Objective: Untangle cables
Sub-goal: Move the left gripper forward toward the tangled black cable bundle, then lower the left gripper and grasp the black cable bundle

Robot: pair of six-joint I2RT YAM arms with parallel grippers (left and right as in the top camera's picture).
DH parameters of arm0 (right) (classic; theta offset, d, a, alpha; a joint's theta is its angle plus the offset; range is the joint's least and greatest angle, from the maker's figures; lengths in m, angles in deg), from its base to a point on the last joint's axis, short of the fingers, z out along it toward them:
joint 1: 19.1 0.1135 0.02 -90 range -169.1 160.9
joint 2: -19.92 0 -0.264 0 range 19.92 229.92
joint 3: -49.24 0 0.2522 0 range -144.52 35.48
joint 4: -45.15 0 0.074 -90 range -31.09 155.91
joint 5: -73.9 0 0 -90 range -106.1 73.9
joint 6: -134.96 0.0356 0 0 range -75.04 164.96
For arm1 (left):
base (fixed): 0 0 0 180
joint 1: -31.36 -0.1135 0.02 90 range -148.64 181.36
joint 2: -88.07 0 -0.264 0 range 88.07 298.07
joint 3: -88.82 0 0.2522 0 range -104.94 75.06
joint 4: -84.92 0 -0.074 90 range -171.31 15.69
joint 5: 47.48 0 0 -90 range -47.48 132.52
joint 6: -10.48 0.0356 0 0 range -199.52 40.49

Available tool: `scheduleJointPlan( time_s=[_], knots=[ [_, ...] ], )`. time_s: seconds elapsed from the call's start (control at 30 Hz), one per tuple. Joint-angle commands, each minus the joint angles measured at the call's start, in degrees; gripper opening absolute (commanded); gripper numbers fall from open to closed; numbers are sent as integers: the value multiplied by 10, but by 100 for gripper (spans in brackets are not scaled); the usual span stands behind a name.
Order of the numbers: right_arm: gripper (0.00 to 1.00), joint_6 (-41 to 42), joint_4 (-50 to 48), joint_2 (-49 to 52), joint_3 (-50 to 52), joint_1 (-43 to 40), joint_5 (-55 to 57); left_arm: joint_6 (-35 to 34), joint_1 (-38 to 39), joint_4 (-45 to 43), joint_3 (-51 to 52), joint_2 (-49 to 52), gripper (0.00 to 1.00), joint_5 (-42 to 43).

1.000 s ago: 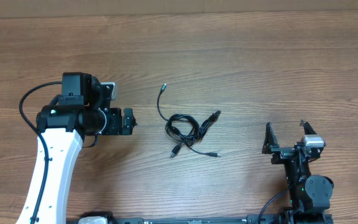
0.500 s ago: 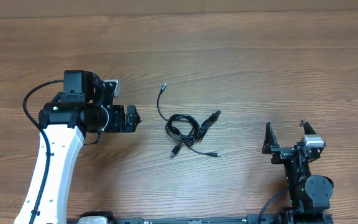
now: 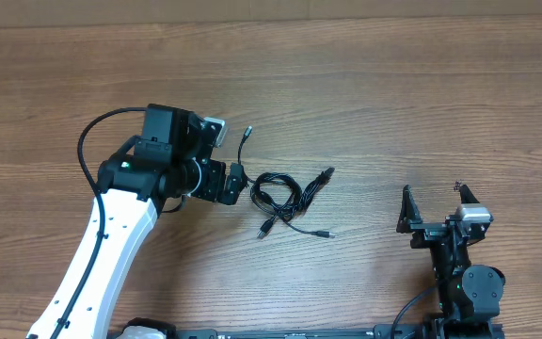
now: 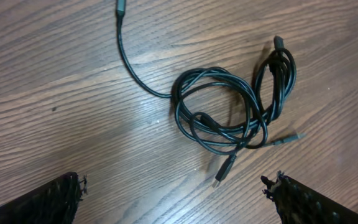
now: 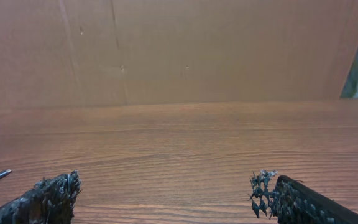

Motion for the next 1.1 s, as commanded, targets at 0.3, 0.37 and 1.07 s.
scheduleJointPlan(
  time_s=[0.3, 0.37, 1.07],
  knots=[
    [100, -3, -3, -6, 6, -2, -3, 9, 5, 2, -13, 5, 100, -6],
    [100, -3, -3, -6, 6, -2, -3, 9, 5, 2, -13, 6, 100, -6],
    [100, -3, -3, -6, 6, -2, -3, 8, 5, -2, -12, 6, 99, -4]
  ],
)
